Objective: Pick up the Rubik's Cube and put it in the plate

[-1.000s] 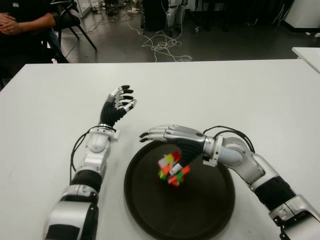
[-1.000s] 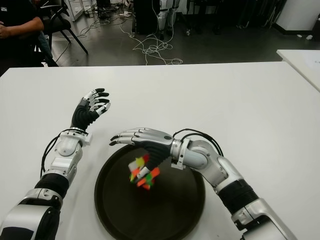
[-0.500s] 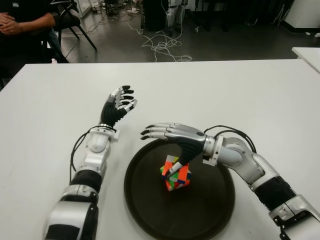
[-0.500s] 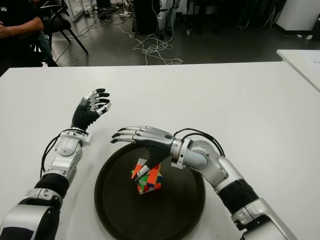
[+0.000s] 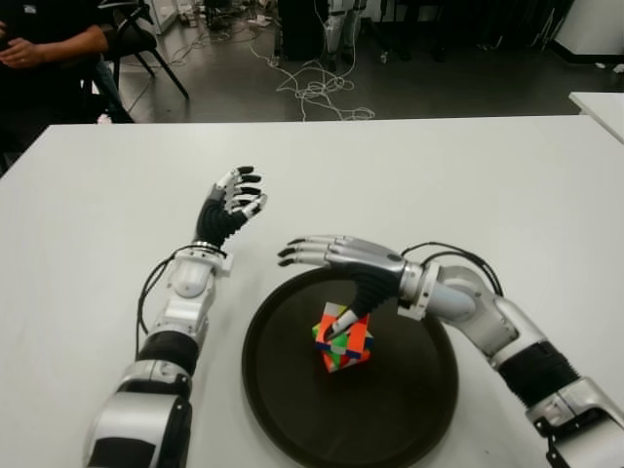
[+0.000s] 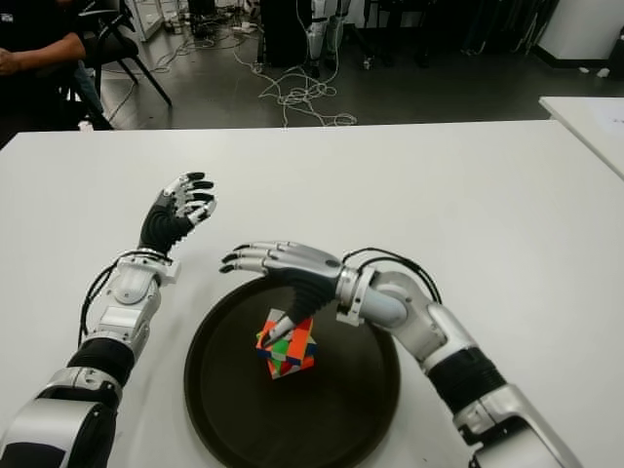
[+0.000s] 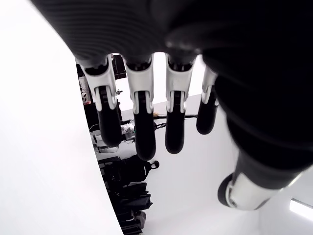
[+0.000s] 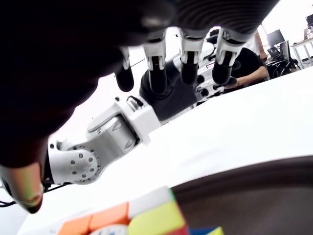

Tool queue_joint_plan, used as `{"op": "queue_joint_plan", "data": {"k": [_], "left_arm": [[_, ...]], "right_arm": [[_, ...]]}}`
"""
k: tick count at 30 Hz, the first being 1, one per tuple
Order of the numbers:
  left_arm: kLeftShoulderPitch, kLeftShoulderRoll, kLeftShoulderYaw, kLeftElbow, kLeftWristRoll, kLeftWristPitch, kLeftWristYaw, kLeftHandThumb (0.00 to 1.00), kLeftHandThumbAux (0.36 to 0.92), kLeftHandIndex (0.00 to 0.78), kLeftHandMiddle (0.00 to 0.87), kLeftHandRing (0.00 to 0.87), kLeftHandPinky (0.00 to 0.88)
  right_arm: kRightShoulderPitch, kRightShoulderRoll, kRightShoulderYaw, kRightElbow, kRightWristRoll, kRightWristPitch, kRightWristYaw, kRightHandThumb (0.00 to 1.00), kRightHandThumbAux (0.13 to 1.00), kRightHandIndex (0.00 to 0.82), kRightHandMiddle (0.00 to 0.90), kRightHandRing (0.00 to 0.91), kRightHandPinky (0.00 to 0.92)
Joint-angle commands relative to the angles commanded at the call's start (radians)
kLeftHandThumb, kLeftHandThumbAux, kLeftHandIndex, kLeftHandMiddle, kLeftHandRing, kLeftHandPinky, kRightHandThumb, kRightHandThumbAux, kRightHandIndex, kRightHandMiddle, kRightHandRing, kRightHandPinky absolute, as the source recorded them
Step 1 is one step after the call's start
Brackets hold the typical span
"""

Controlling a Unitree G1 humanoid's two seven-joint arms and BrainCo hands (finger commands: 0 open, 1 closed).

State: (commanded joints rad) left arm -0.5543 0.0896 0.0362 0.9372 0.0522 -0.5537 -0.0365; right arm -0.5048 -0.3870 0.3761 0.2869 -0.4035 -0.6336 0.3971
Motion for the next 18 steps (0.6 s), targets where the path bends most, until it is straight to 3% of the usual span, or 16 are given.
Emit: {"op": "queue_joint_plan", "data": {"k": [3, 11, 14, 18], "left_arm": [[-0.003, 0.0, 0.0, 0.004, 0.001, 0.001, 0.001, 0.056, 0.709, 0.208, 0.264, 0.28, 0.307], [-0.013, 0.007, -0.001, 0.027, 0.007, -0.004, 0.004, 0.061, 0.706, 0.219, 0.271, 0.277, 0.298], [-0.014, 0.009, -0.002, 0.03, 0.01, -0.009, 0.005, 0.051, 0.697, 0.217, 0.274, 0.276, 0.285], [-0.013, 0.009, -0.002, 0.031, 0.014, -0.015, 0.006, 0.049, 0.693, 0.214, 0.28, 0.28, 0.285]], "right_arm": [[-0.037, -0.059, -0.086, 0.021, 0.025, -0.015, -0.031, 0.0, 0.556, 0.0, 0.012, 0.0, 0.0], [-0.144, -0.091, -0.215, 0.145, 0.013, -0.035, -0.196, 0.0, 0.579, 0.009, 0.025, 0.012, 0.017], [-0.204, -0.089, -0.245, 0.211, -0.004, -0.026, -0.282, 0.0, 0.6, 0.024, 0.042, 0.029, 0.03], [-0.261, -0.048, -0.288, 0.313, 0.004, -0.004, -0.419, 0.0, 0.674, 0.045, 0.08, 0.062, 0.047]]}}
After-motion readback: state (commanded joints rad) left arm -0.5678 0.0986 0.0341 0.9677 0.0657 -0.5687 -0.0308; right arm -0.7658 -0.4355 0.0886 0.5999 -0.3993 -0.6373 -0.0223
